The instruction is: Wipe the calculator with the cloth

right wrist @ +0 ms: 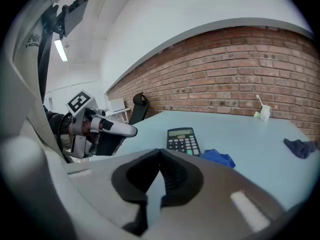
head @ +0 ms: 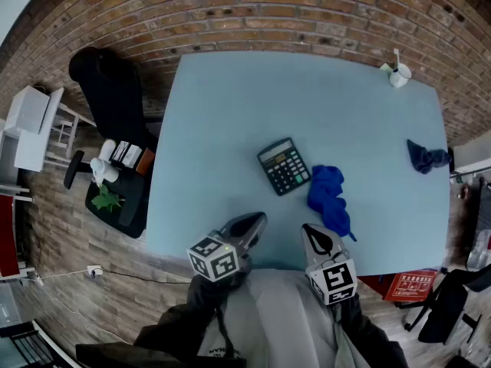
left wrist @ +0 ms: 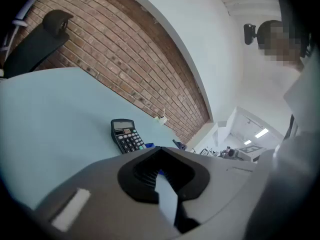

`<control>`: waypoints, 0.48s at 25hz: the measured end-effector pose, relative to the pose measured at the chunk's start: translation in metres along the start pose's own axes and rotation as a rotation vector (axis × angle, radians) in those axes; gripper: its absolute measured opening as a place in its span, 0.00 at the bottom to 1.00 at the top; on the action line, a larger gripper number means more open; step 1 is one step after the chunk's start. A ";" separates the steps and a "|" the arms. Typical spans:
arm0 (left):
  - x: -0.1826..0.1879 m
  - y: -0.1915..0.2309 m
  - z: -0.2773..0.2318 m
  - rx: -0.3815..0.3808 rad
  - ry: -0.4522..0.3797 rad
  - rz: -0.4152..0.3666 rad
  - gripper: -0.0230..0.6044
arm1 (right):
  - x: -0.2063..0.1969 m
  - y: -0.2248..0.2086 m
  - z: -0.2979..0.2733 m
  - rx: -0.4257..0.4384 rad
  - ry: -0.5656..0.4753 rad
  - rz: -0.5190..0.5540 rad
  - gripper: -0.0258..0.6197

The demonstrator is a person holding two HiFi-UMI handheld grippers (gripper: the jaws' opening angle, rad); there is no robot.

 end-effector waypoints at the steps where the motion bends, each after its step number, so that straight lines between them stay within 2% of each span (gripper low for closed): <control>1: 0.000 0.000 0.000 0.000 -0.001 0.000 0.05 | 0.000 0.000 0.000 0.000 0.002 0.001 0.04; 12: -0.001 -0.001 0.000 -0.002 -0.002 0.003 0.05 | -0.004 -0.001 -0.001 -0.012 0.008 0.016 0.04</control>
Point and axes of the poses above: the fingertips, and each gripper's own axes: z backward along the fingers, y to its left, x out of its top, the point moved 2 cm from there along z, backward along the fingers, and after that the axes turned 8 degrees about x, right-handed, at the moved point
